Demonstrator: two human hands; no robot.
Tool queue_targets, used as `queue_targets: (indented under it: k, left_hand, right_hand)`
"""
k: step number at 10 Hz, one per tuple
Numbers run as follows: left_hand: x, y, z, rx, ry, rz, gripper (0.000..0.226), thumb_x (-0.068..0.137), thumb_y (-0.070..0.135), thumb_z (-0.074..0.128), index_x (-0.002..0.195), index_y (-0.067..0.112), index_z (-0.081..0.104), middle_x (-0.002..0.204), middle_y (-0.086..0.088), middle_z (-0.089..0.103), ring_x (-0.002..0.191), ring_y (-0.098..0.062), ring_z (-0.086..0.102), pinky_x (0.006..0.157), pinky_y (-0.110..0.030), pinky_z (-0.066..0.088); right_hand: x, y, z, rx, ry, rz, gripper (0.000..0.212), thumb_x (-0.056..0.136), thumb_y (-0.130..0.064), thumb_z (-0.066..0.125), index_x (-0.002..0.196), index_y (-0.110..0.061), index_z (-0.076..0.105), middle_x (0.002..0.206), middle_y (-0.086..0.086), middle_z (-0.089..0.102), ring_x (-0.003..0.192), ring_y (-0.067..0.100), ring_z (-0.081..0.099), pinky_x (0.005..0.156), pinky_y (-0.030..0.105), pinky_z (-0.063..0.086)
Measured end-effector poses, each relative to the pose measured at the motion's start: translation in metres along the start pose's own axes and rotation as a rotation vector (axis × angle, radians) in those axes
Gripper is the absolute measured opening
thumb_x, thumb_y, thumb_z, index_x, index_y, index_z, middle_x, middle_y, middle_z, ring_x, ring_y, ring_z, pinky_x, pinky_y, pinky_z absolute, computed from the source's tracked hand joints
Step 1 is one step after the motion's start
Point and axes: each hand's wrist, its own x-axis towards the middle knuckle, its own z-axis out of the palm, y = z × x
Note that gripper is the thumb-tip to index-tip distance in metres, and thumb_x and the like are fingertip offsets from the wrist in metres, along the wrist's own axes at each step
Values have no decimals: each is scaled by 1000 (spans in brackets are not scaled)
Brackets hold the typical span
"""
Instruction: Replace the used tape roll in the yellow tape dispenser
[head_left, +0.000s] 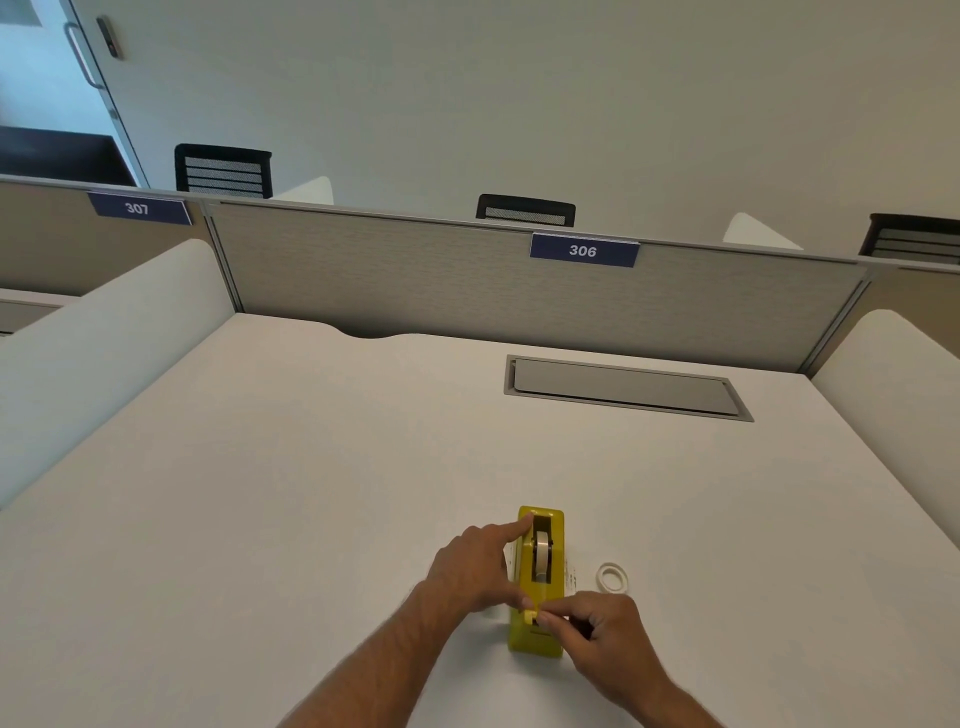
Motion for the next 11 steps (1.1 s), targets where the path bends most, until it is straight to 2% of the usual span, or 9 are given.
queue_targets:
  k: [2,3,4,5,6,8,9,10,11]
  left_hand:
    - [-1,-1,0,1,-1,-9,109,59,57,86,146,51,22,122,-2,67,103,-21,65,89,-40,57]
    - [-1,0,-1,11,-2,-13,109,58,58,86,146,51,21,125,-2,66,106,-23,64,91,-41,57]
    - [-2,1,-1,9,0,-9,110,58,58,86,146,51,21,126,-2,66,106,-23,64,91,-42,57]
    - [-2,1,-1,13,2,-7,110,58,58,86,146,51,21,128,-2,65,108,-24,64,93,-43,56]
    - [-4,2,-2,16,-2,-7,109,59,57,86,146,50,21,128,-3,65,110,-25,63,94,-44,56]
    - [-1,0,-1,-17,12,22,107,62,55,85,148,47,21,120,-1,68,102,-21,65,90,-40,57]
    - [-6,-1,-1,-34,-9,47,105,66,52,84,149,46,20,113,1,70,96,-17,65,88,-36,57]
    - [-8,1,-10,-84,-11,68,102,68,49,84,149,45,21,121,4,67,104,-15,63,92,-34,53]
    - [-6,2,-16,-125,26,43,96,70,48,83,148,44,27,125,5,65,108,-15,61,95,-35,53]
  right_hand:
    - [-4,7,-6,-267,-13,-277,21,81,-33,78,102,-32,76,66,-11,71,56,3,59,53,9,44]
    - [-4,8,-5,-409,30,-401,16,90,-41,64,95,-30,76,59,-9,66,49,4,54,48,10,38]
    - [-6,12,1,-525,127,-506,41,100,-47,40,88,-29,75,53,-8,60,46,7,48,43,15,36]
    - [-6,12,3,-563,136,-521,31,97,-43,50,87,-28,74,53,-7,59,46,8,48,41,18,37]
    - [-6,11,5,-579,128,-482,17,74,-37,81,85,-26,75,56,-7,64,47,8,51,41,18,40]
    - [-4,1,-2,-478,74,-388,36,60,-39,92,90,-29,75,60,-12,68,51,3,56,46,13,43]
    - [-6,-2,-4,-414,40,-363,41,62,-44,90,97,-29,74,61,-13,68,54,2,55,50,8,40]
    - [7,-21,-20,-271,109,-342,41,72,-53,79,102,-26,75,58,-12,65,51,-3,43,51,9,38]
    - [18,-32,-33,-170,171,-349,37,73,-49,80,97,-21,78,53,-9,60,48,-3,39,47,16,42]
